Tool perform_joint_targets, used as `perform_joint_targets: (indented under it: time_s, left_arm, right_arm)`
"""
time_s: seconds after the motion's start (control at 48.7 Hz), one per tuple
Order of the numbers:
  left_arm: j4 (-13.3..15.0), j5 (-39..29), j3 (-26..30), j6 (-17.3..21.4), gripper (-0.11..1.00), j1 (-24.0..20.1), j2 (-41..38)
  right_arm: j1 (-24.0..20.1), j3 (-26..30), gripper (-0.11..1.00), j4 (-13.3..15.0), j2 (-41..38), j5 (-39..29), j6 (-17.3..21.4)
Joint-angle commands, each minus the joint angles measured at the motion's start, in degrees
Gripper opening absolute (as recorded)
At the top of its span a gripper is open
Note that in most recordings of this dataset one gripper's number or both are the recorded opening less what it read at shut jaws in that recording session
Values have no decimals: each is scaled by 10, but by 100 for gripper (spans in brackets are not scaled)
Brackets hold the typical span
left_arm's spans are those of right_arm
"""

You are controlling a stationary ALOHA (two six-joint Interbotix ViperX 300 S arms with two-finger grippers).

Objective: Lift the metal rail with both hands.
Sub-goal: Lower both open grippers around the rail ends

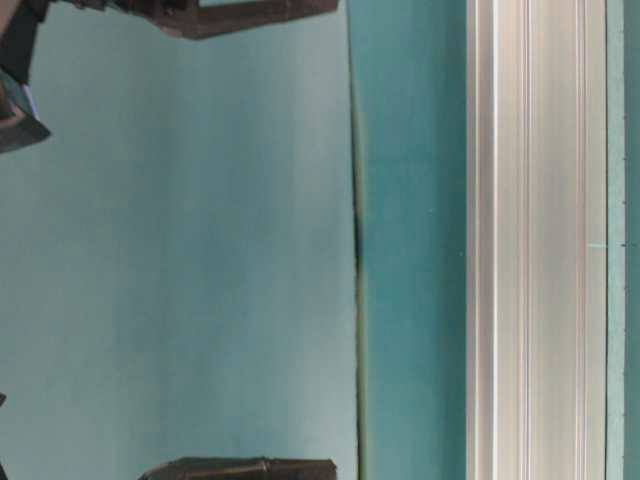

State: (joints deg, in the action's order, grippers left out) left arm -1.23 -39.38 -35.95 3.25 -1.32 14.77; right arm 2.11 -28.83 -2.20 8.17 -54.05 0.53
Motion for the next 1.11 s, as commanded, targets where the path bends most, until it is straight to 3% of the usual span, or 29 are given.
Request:
perform_joint_targets:
  time_s: [0.0, 0.082, 0.164, 0.554, 1.087]
  left_arm:
    - [-3, 18, -2, 4, 72, 8, 8]
    - [-3, 24, -8, -4, 91, 11, 4]
    - [-3, 24, -9, -4, 99, 12, 3]
    - [-3, 36, -25, -33, 99, 10, -27]
    - [-3, 123, -72, -54, 99, 4, -66]
  right_arm:
    - [-1, -2, 94, 7, -8, 20, 14]
    - [-1, -6, 96, 8, -8, 33, 18]
    - [-2, -12, 95, 8, -7, 40, 19]
    - [-27, -50, 96, 7, -13, 87, 40]
    - [-33, -73, 96, 7, -79, 156, 40]
